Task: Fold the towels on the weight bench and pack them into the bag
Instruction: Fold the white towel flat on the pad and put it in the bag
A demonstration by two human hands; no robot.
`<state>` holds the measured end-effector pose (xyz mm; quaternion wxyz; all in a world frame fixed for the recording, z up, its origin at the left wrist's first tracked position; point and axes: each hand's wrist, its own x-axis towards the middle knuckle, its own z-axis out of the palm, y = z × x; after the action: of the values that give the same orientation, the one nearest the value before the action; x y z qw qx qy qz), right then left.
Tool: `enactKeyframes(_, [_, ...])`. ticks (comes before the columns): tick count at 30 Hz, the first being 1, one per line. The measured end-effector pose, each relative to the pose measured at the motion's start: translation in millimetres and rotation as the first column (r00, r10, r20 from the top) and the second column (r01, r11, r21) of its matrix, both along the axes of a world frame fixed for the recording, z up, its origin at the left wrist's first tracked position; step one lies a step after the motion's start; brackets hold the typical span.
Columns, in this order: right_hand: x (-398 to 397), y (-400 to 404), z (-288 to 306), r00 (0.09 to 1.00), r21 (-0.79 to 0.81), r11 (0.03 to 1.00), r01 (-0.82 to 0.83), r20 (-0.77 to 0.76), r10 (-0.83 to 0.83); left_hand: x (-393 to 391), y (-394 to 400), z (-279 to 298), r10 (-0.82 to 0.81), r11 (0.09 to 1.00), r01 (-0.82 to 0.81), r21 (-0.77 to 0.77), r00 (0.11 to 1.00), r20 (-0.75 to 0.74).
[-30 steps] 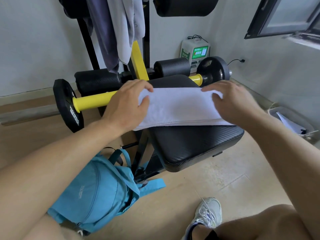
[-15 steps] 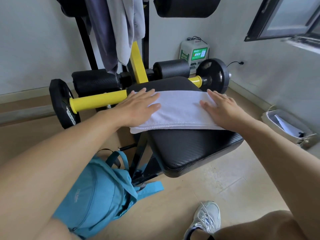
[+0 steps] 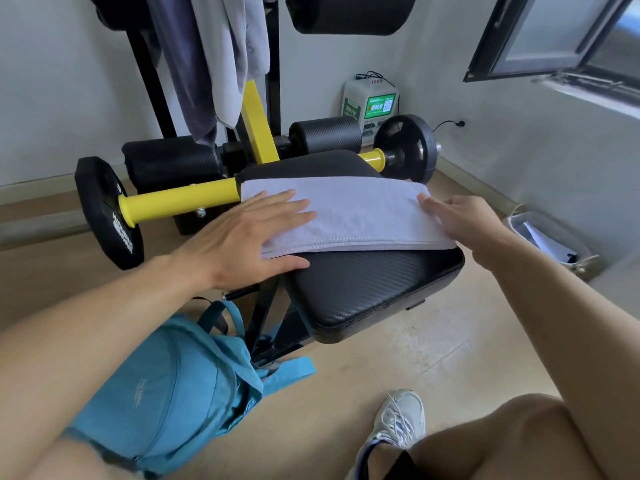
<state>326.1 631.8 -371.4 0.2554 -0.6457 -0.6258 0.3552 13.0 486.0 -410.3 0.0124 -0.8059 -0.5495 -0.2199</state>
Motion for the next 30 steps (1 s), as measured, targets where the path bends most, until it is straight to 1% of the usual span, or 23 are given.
enactKeyframes(3, [2, -1, 7, 0.999, 0.115, 0.992, 0.046, -0.033, -0.042, -4, -4, 2, -0.041, 0.986, 0.044, 0.162, 0.999, -0.021])
enactKeyframes(5, [4, -3, 10, 0.999, 0.13, 0.991, 0.038, -0.037, -0.034, -8, -8, 1, -0.06, 0.979, 0.066, 0.194, 0.998, -0.033])
enactKeyframes(8, [6, -7, 11, 1.0, 0.083, 0.996, 0.013, -0.004, -0.012, -14, -15, -3, -0.072, 0.978, 0.078, 0.196, 0.997, -0.036])
enactKeyframes(12, [5, -10, 12, 0.998, 0.016, 0.999, -0.029, 0.059, 0.028, -23, -23, -4, -0.036, 0.975, 0.047, 0.218, 0.998, -0.052])
enactKeyframes(15, [5, -11, 12, 0.995, 0.017, 0.999, -0.043, 0.088, 0.041, -28, -31, -7, -0.031, 0.975, 0.047, 0.217, 0.997, -0.075])
enactKeyframes(18, [5, -13, 12, 0.995, 0.016, 0.999, -0.042, 0.091, 0.04, -33, -36, -12, -0.038, 0.96, 0.07, 0.272, 0.992, -0.123])
enactKeyframes(21, [3, -12, 11, 0.996, 0.001, 0.999, -0.037, 0.086, 0.037, -36, -37, -13, -0.002, 0.949, 0.052, 0.31, 0.987, -0.159])
enactKeyframes(26, [3, -12, 12, 0.995, -0.007, 0.999, -0.047, 0.091, 0.047, -34, -35, -16, 0.029, 0.915, 0.028, 0.402, 0.991, -0.134])
enactKeyframes(30, [3, -12, 9, 0.988, -0.002, 0.998, -0.06, 0.143, 0.06, -34, -33, -5, 0.037, 0.876, 0.003, 0.482, 0.997, -0.073])
